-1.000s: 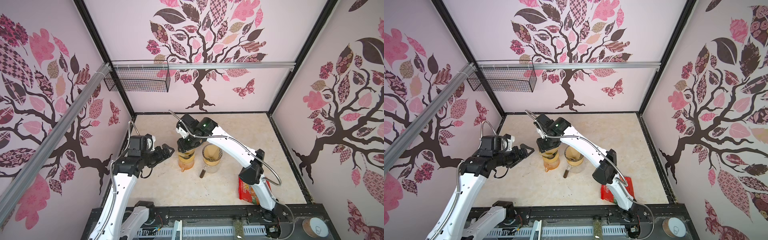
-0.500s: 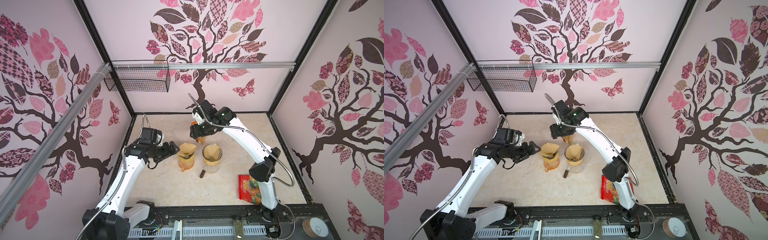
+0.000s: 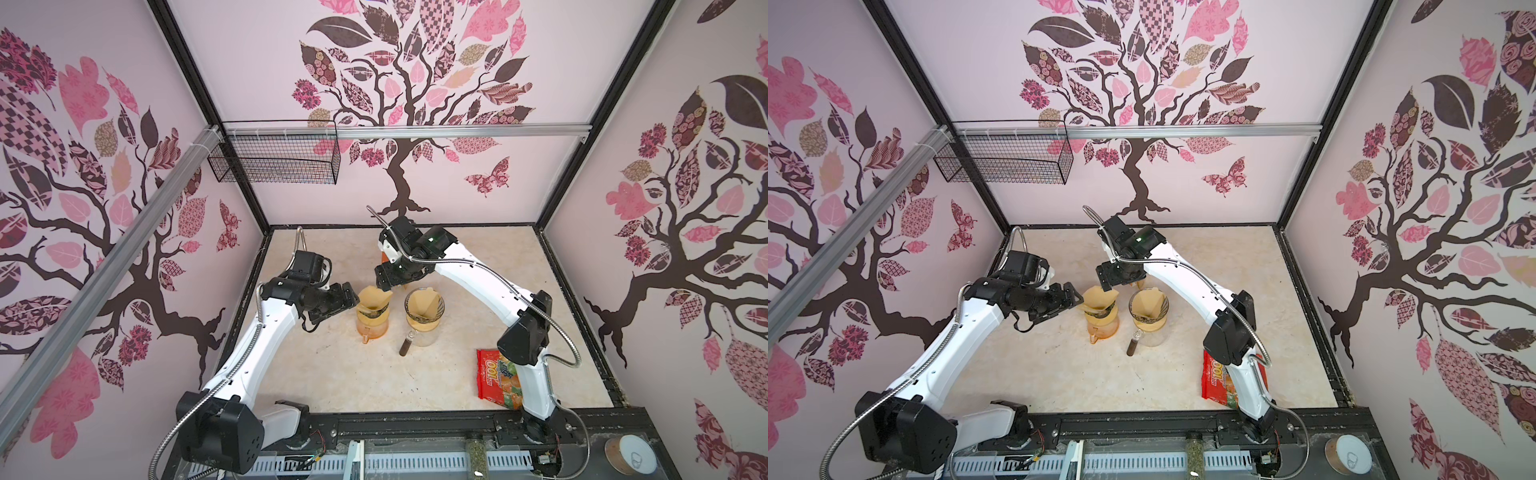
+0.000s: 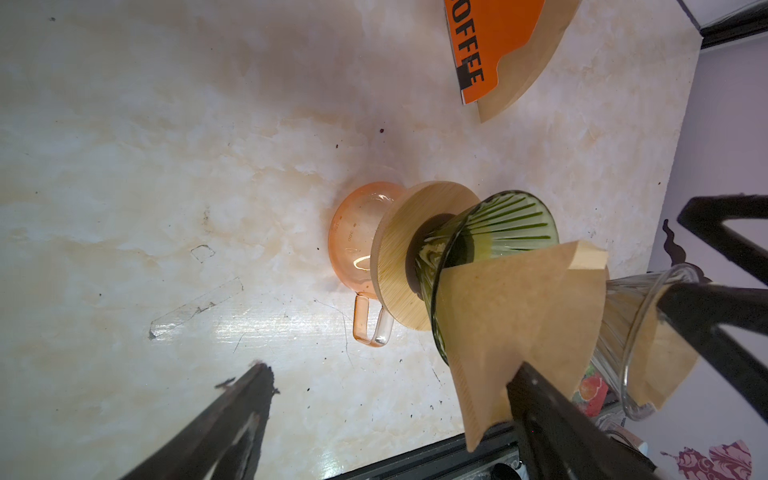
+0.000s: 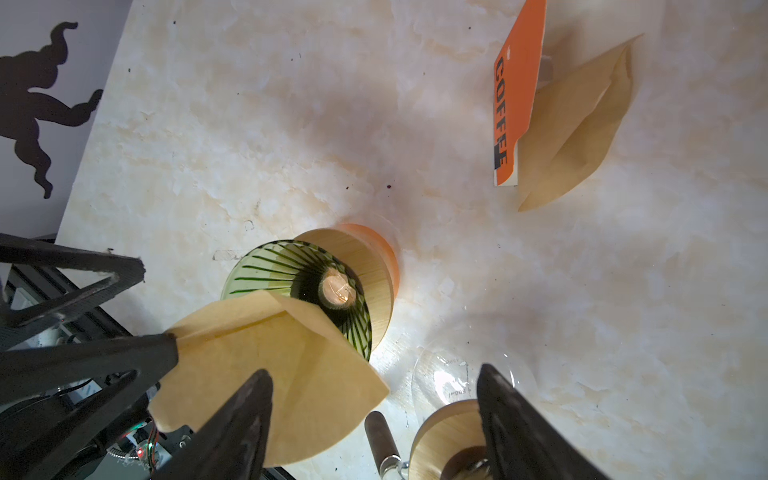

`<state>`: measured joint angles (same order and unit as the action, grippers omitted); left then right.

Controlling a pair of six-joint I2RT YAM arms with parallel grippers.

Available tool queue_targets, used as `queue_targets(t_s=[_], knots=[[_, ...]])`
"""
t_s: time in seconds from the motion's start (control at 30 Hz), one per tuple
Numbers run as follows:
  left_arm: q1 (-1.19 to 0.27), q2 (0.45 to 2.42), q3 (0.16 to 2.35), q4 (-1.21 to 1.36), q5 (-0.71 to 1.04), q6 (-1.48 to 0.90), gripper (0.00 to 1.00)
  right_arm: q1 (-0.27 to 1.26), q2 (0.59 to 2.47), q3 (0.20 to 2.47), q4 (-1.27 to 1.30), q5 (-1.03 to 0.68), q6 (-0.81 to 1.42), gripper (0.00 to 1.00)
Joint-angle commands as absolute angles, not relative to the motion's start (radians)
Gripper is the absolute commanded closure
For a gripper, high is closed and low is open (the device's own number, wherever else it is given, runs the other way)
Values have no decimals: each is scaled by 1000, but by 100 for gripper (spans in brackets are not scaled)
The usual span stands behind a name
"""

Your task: Place the coffee filter in the dripper

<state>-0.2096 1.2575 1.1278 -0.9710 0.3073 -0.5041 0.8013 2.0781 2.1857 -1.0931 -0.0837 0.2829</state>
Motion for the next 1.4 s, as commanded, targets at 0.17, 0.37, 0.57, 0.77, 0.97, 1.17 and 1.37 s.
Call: queue_targets(t_s=[0.17, 0.37, 0.57, 0.77, 0.97, 1.17, 1.37], knots=[[-227, 1305, 1164, -976, 305, -478, 9, 810, 2102, 2188, -1077, -85, 238, 20], [-230, 1312, 1155, -978, 299, -474, 9, 815, 2143, 2215, -1097, -93, 220, 20], [-231, 1325, 1143, -979, 293, -470, 10, 819, 2169, 2225, -1102, -92, 216, 20], [-230, 1344, 1128, -980, 291, -459, 10, 819, 2191, 2239, -1107, -76, 222, 20], [-231, 1356, 1121, -978, 288, -452, 10, 819, 2204, 2244, -1105, -66, 227, 21], [-232, 1366, 1122, -977, 285, -436, 10, 819, 2221, 2246, -1105, -44, 235, 21], [-233, 1375, 1122, -982, 293, -417, 9, 819, 2230, 2246, -1108, -37, 239, 21]])
